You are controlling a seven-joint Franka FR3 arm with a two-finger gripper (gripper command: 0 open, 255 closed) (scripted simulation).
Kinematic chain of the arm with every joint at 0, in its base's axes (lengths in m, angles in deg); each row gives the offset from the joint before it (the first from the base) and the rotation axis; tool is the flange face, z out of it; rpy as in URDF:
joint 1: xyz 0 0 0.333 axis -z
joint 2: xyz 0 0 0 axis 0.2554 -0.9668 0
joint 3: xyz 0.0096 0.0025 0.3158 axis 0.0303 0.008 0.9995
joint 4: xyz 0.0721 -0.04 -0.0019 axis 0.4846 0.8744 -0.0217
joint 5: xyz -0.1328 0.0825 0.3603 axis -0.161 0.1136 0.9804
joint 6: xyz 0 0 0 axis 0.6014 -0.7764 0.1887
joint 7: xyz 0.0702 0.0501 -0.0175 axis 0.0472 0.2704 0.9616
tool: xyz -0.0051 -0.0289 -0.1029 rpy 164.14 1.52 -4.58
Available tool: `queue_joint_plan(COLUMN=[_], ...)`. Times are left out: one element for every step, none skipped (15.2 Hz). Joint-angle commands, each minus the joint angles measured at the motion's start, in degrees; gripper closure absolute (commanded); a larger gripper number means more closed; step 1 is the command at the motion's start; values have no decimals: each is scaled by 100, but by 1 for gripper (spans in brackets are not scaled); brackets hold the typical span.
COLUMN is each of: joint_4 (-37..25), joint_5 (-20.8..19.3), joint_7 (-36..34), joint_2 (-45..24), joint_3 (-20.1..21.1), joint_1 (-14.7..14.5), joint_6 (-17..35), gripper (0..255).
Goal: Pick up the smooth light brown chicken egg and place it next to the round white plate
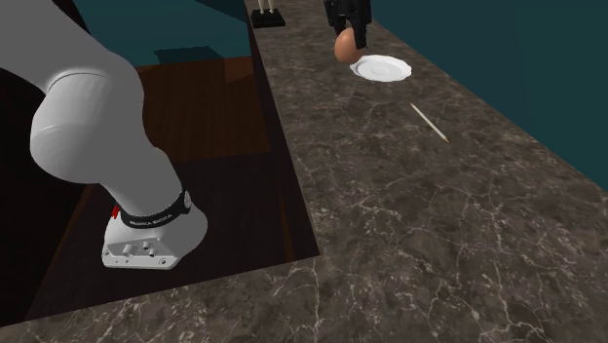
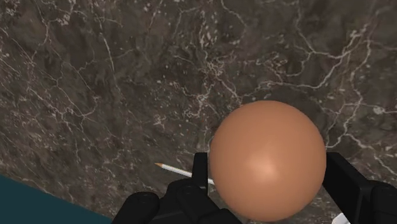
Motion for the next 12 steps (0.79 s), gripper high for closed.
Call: queue_joint_plan(joint_4=[-333, -531, -735, -946, -1165, -1391, -1625, -1867, -2117, -2376, -2645, -2925], joint_5=[-86, -149, -219, -296, -380, -470, -566, -667, -771, -878, -988, -1098], joint_7=[-275, -416, -557, -698, -838, -977, -1114, -1247, -1377, -1501, -1620, -1731], joint_2=[-319, -505, -697, -893, -1094, -1300, -1511, -1727, -1948, -2172, -2401, -2635], joint_3=[193, 287, 380, 470, 553, 631, 702, 766, 823, 873, 915, 950], joint_1=[-32, -50, -70, -93, -124, -161, -207, -261, -325, -398, -481, -574], joint_6=[-96, -157, -223, -296, -375, -460, -552, -650, -754, -866, -983, -1107], gripper=[255, 255, 255, 255, 255, 255, 255, 255, 255, 255, 255, 255])
